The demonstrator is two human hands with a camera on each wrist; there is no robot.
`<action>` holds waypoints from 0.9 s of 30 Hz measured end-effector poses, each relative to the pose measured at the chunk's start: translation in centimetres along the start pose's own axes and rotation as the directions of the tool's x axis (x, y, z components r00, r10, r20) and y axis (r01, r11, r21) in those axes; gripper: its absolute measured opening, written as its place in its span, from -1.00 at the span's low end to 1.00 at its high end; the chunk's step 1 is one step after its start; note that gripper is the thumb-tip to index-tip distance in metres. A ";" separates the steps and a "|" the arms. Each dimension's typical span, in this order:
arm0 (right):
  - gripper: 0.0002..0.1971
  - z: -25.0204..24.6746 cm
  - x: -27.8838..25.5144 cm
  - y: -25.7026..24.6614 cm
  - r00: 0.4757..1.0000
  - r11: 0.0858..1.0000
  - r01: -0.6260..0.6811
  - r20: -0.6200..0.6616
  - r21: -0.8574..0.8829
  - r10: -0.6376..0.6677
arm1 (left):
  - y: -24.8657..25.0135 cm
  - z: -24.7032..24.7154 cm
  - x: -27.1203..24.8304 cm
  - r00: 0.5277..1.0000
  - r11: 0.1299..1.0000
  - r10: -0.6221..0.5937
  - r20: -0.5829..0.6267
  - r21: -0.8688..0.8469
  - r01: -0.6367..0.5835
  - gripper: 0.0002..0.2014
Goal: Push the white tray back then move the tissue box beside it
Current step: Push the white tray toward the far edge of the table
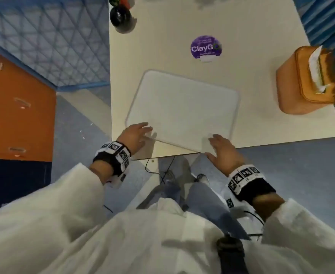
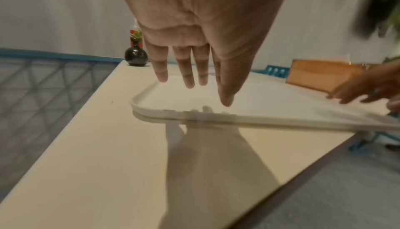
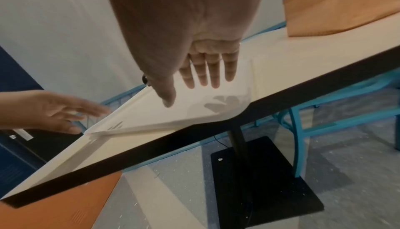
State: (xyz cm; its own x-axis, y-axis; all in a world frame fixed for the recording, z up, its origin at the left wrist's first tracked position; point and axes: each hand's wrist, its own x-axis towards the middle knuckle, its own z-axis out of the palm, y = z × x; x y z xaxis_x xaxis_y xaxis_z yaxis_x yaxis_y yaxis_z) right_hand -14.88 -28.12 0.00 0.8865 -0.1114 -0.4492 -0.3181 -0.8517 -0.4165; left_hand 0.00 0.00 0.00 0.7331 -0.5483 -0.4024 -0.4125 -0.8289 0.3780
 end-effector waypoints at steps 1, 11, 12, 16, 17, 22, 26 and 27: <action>-0.38 0.5 0.6 -0.6 0.999 1.000 -0.023 0.037 -0.003 0.023 | -0.2 -0.1 1.2 1.000 0.998 0.015 0.028 0.054 -0.017 -0.44; -0.35 2.4 2.6 -2.6 0.970 0.986 -0.163 0.177 -0.043 0.168 | -2.2 0.0 3.9 0.986 0.997 0.022 0.168 0.069 -0.034 -0.40; -0.35 2.3 2.8 -2.6 0.967 0.985 -0.167 0.186 -0.044 0.172 | -2.4 0.2 4.1 0.985 0.997 0.034 0.168 0.062 -0.045 -0.40; -0.35 1.6 3.9 -2.4 0.960 0.980 -0.189 0.196 -0.064 0.198 | -2.1 -0.1 5.2 0.980 0.995 0.010 0.196 0.098 -0.029 -0.40; -0.35 1.2 4.3 -2.4 0.960 0.979 -0.191 0.195 -0.076 0.202 | -1.8 -0.4 5.7 0.980 0.994 -0.003 0.201 0.110 -0.020 -0.40; -0.34 -0.8 7.1 -1.4 0.962 0.975 -0.201 0.171 -0.091 0.214 | -0.4 -1.7 8.9 0.979 0.991 -0.008 0.204 0.134 -0.020 -0.40; -0.35 -3.0 9.9 -0.2 0.967 0.977 -0.185 0.159 -0.107 0.201 | 1.2 -3.4 11.8 0.982 0.987 -0.008 0.191 0.161 -0.023 -0.43; -0.35 -3.6 10.7 0.1 0.968 0.978 -0.178 0.157 -0.111 0.194 | 1.7 -3.8 12.5 0.982 0.985 -0.009 0.189 0.172 -0.024 -0.44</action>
State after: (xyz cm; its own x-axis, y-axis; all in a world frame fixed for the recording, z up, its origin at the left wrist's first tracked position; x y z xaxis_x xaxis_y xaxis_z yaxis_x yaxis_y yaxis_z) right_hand -4.25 -31.19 -2.00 0.7438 -0.1931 -0.6399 -0.4319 -0.8695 -0.2396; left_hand 10.52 -7.87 -1.25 0.6213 -0.5523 -0.5559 -0.5170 -0.8220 0.2388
